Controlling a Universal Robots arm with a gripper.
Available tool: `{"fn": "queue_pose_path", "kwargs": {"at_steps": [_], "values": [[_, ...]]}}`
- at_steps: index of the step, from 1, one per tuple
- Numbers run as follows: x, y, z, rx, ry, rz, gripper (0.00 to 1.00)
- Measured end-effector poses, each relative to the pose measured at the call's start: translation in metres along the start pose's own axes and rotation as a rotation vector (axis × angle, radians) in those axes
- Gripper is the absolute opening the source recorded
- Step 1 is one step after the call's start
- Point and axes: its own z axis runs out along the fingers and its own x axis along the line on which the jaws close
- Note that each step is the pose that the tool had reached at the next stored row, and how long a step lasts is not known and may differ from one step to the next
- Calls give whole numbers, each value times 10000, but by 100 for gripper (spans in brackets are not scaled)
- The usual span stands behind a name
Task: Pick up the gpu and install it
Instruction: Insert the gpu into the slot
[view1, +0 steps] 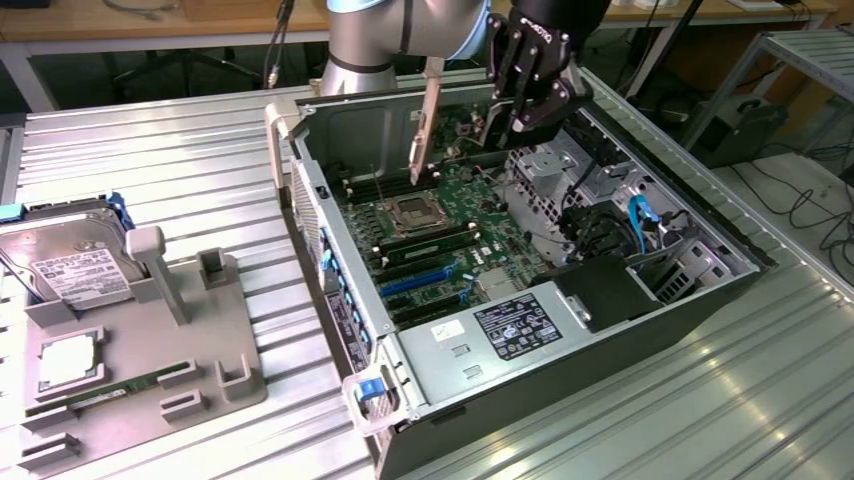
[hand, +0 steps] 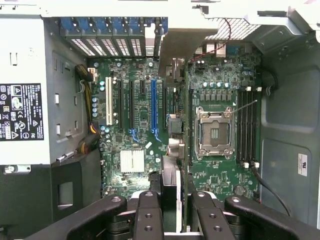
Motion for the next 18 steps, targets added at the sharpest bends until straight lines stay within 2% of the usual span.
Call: {"fn": "queue_pose_path", "kwargs": {"at_steps": [14, 18], "values": [[3, -2, 66, -1, -75, -2, 27], [5, -2, 92, -1, -113, -3, 27]]}}
